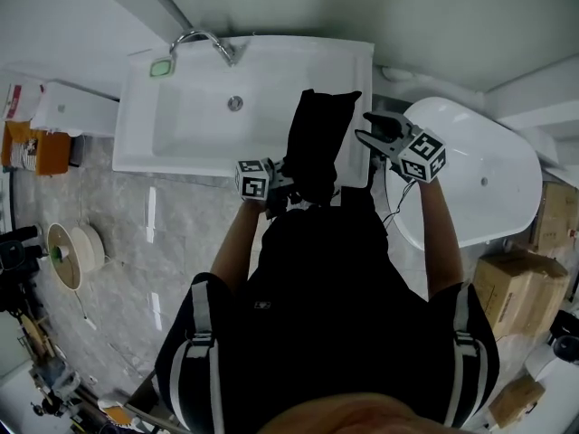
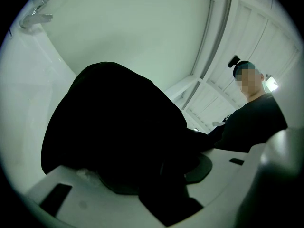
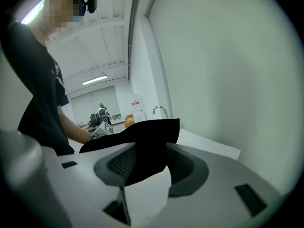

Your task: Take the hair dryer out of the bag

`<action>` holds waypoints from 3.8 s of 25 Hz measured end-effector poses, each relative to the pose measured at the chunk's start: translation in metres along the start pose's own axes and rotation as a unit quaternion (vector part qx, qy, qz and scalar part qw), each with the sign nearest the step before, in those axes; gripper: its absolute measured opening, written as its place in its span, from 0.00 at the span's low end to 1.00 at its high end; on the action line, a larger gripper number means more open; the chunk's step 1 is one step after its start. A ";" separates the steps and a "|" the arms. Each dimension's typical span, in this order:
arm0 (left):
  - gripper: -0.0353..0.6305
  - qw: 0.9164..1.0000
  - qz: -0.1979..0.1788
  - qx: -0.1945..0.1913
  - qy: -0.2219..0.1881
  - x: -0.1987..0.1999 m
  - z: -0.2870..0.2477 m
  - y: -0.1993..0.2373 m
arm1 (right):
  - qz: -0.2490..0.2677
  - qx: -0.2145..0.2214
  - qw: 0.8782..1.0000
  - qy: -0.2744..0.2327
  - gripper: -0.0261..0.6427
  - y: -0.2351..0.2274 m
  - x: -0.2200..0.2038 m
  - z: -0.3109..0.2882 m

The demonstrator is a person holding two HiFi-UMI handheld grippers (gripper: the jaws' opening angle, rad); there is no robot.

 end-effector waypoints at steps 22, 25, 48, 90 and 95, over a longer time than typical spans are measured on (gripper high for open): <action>0.35 0.998 -0.007 -0.040 0.040 -0.020 0.032 -0.028 | 0.025 0.057 0.998 0.001 0.15 0.042 0.035 -0.031; 0.35 0.998 -0.007 -0.043 0.042 -0.020 0.029 -0.031 | 0.031 0.032 0.999 0.001 0.15 0.034 0.036 -0.025; 0.35 0.998 -0.001 -0.053 0.042 -0.040 0.024 -0.033 | 0.104 -0.129 0.986 -0.026 0.15 -0.030 0.094 0.050; 0.35 0.992 0.008 0.073 -0.103 -0.016 -0.006 -0.039 | 0.125 -0.030 0.990 -0.062 0.15 -0.086 0.118 0.024; 0.35 0.989 0.002 0.090 -0.121 -0.010 -0.008 -0.037 | 0.073 -0.002 0.995 -0.070 0.15 -0.084 0.083 0.007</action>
Point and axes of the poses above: the fingertips, and each gripper's own axes: z backward along the fingers, y to its left, x out of its top, the point moved 1 cm from there along z, backward along the fingers, and after that the axes turned 9 degrees about x, right-handed, at the moved point
